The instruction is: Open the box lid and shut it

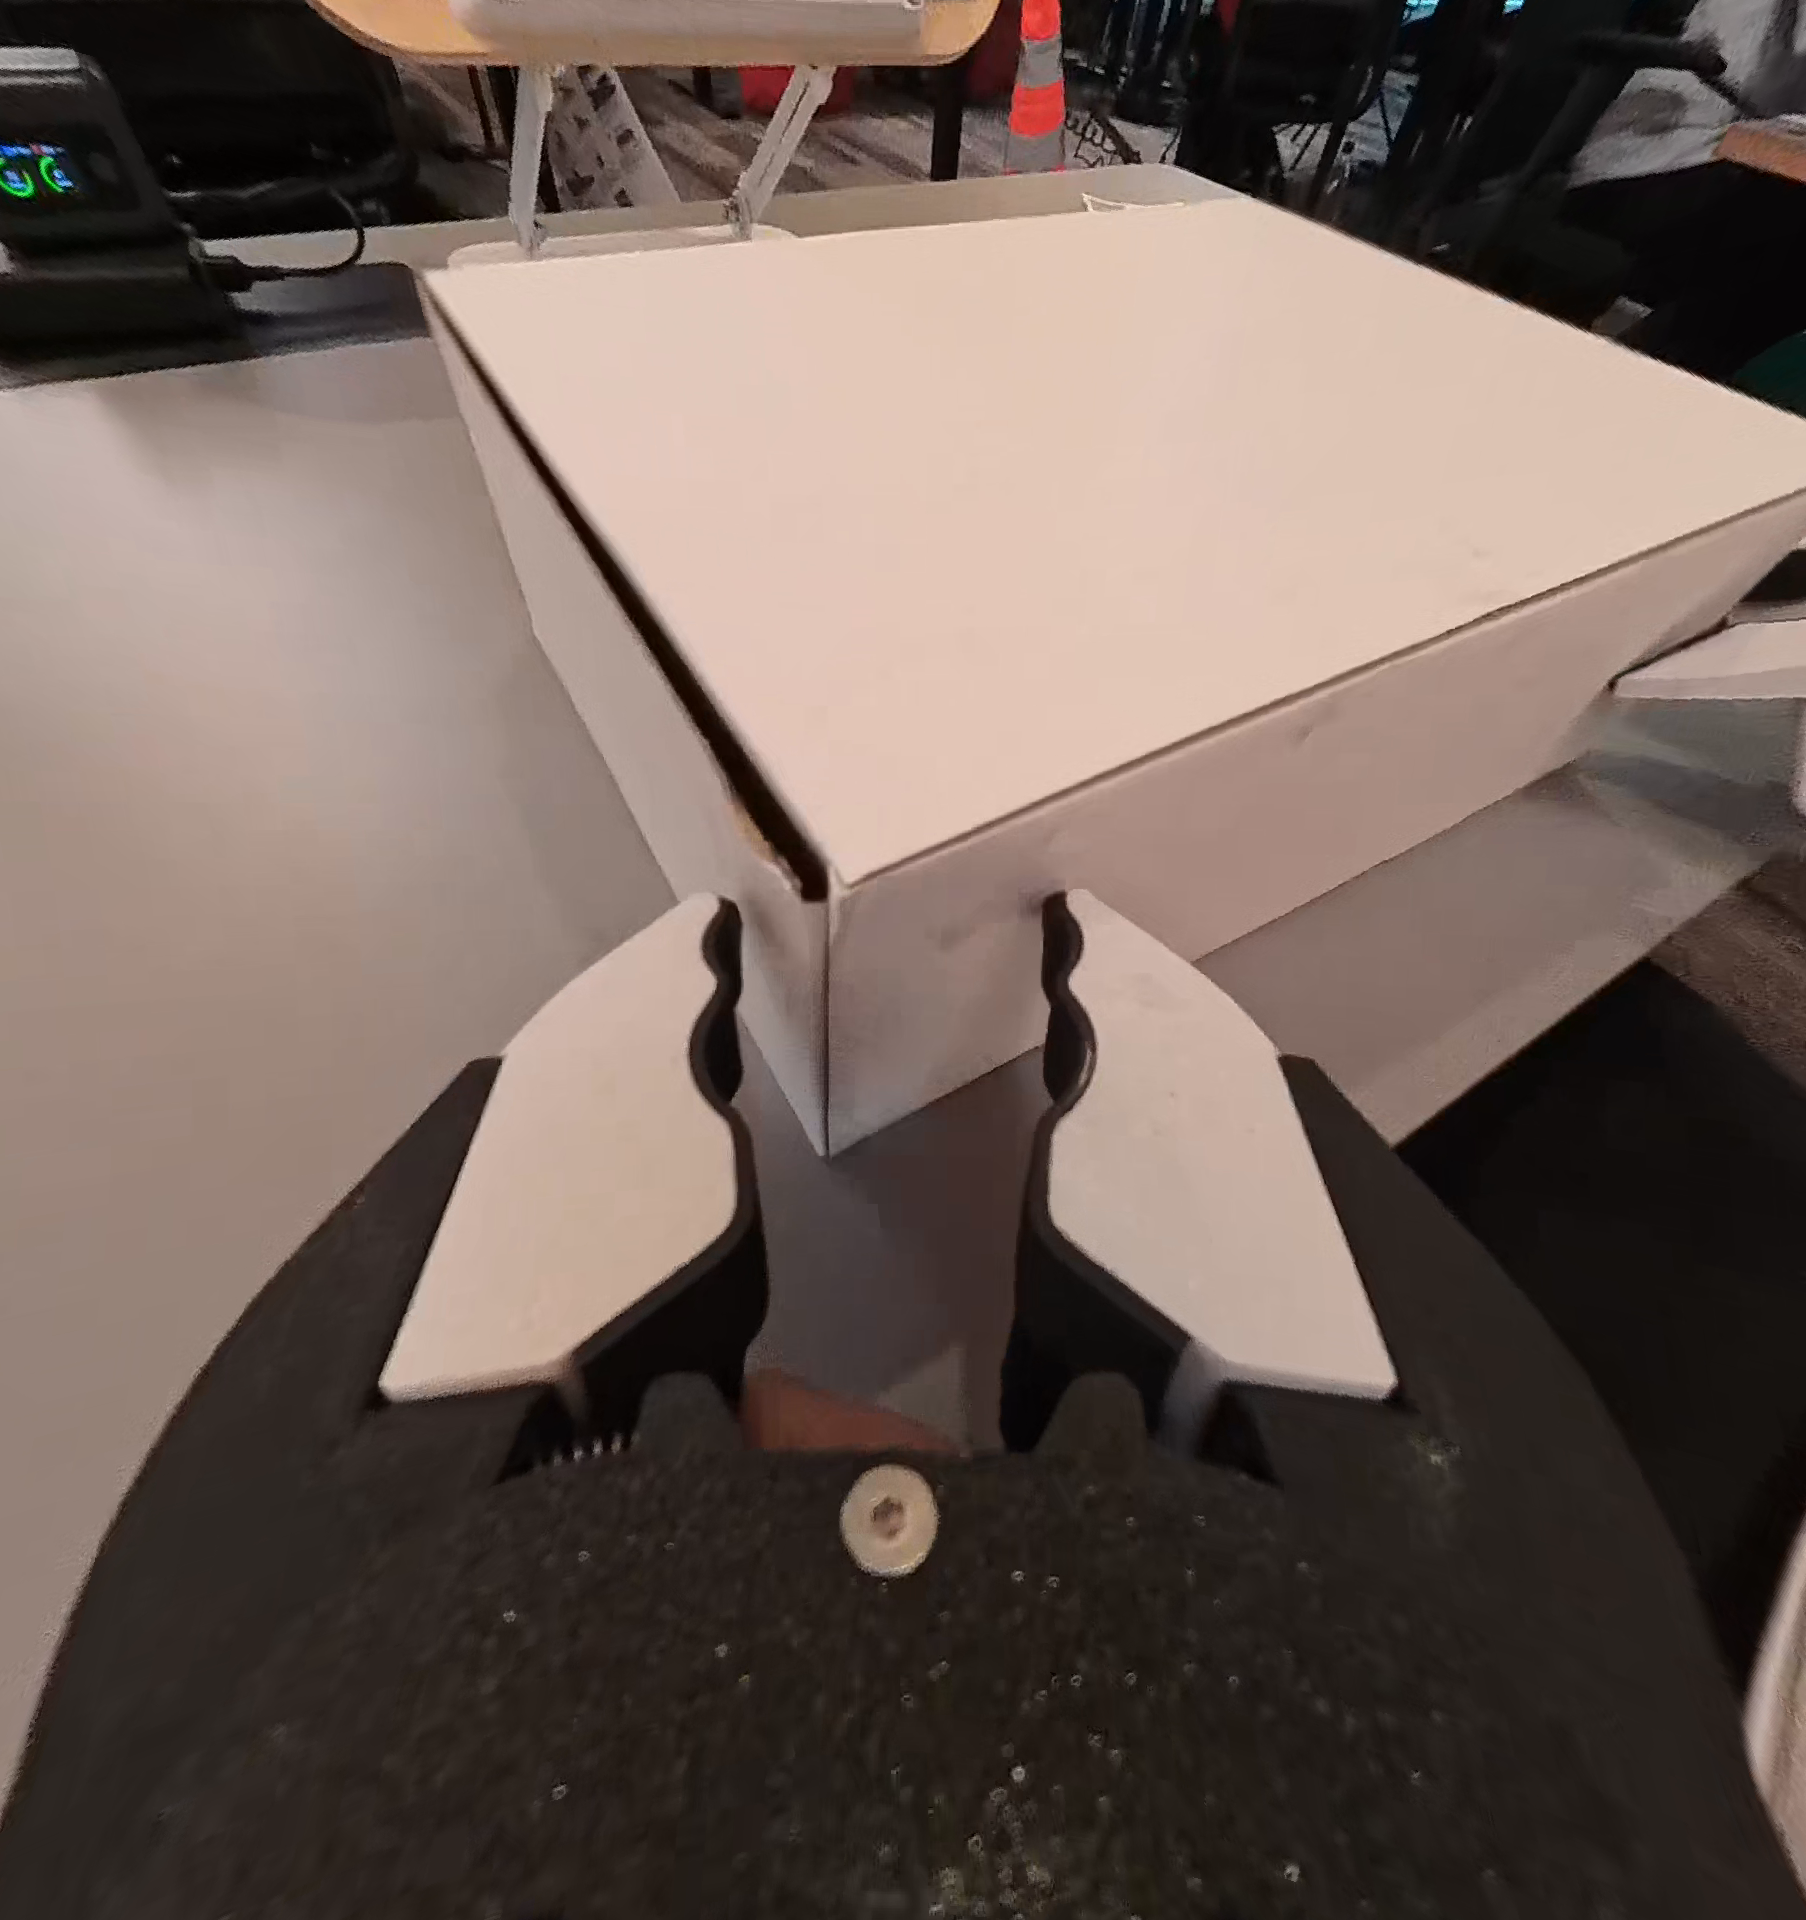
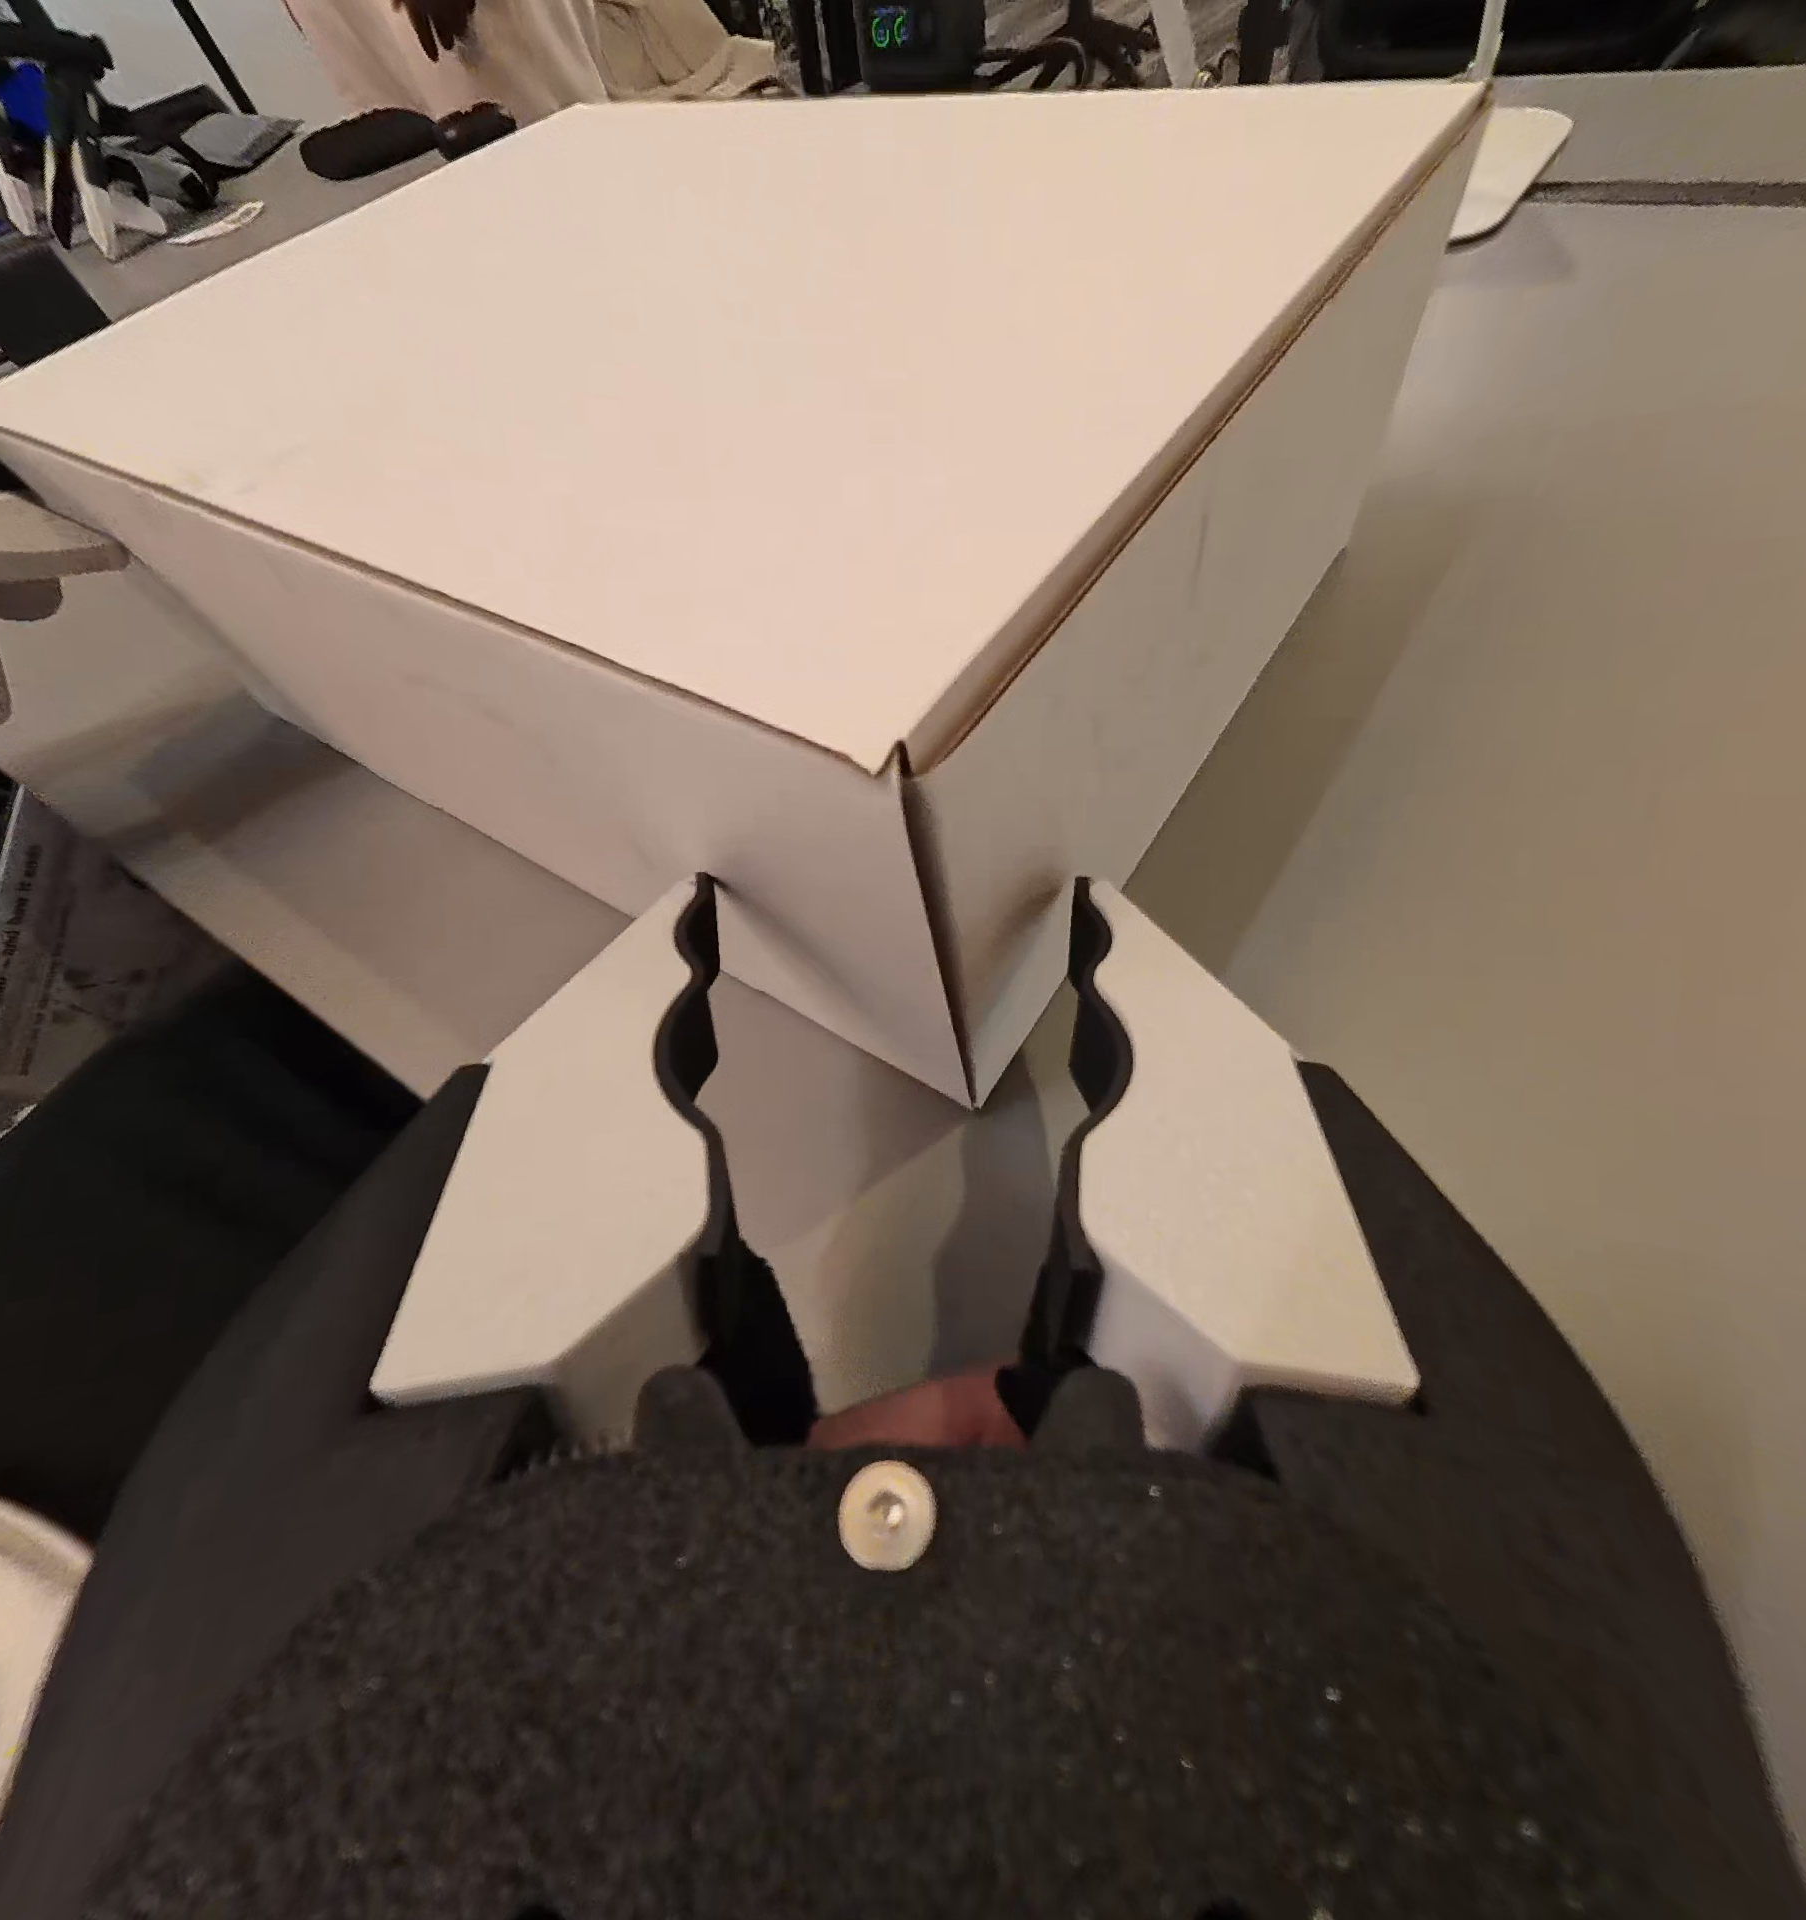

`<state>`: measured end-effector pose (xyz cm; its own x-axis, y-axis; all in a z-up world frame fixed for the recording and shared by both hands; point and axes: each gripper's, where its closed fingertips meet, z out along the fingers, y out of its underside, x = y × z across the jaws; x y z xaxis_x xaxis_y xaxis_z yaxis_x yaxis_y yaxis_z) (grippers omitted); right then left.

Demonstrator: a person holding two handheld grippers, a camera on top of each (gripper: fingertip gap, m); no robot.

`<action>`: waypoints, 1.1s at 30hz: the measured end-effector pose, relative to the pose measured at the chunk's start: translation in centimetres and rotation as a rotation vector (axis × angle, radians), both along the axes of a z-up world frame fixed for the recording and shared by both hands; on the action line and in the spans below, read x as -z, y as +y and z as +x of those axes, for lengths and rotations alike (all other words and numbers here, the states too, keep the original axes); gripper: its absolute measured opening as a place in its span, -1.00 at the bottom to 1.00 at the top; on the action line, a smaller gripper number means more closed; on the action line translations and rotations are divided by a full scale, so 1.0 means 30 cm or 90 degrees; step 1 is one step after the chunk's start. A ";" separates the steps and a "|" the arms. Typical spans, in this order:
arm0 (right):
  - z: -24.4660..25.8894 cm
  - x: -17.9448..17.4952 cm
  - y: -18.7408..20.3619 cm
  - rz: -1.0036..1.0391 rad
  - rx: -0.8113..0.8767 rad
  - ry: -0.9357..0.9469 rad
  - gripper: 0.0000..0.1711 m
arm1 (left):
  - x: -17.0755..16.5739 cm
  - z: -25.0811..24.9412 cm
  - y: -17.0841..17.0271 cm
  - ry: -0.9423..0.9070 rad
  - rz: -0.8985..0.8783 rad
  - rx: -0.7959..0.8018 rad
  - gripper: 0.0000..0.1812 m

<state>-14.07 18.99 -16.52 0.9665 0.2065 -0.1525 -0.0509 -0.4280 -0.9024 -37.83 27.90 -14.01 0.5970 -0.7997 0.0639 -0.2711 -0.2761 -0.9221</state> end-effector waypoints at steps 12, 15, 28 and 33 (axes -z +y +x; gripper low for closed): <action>0.058 -0.006 0.118 -0.006 0.023 0.048 -0.23 | 0.038 0.020 0.039 0.014 0.002 -0.014 -0.39; 0.071 -0.010 0.069 0.005 0.036 0.013 -0.23 | 0.021 -0.018 0.025 0.014 0.032 -0.017 -0.39; -0.002 -0.043 0.064 0.037 0.021 0.007 -0.24 | -0.047 -0.036 0.026 -0.052 0.076 -0.013 -0.34; 0.019 -0.033 0.065 0.035 0.030 -0.012 -0.27 | -0.036 -0.037 0.027 -0.038 0.076 -0.014 -0.34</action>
<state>-13.51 20.94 -15.52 0.9779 0.1688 -0.1236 -0.0520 -0.3759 -0.9252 -38.93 28.72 -12.92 0.6130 -0.7901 0.0052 -0.2099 -0.1692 -0.9630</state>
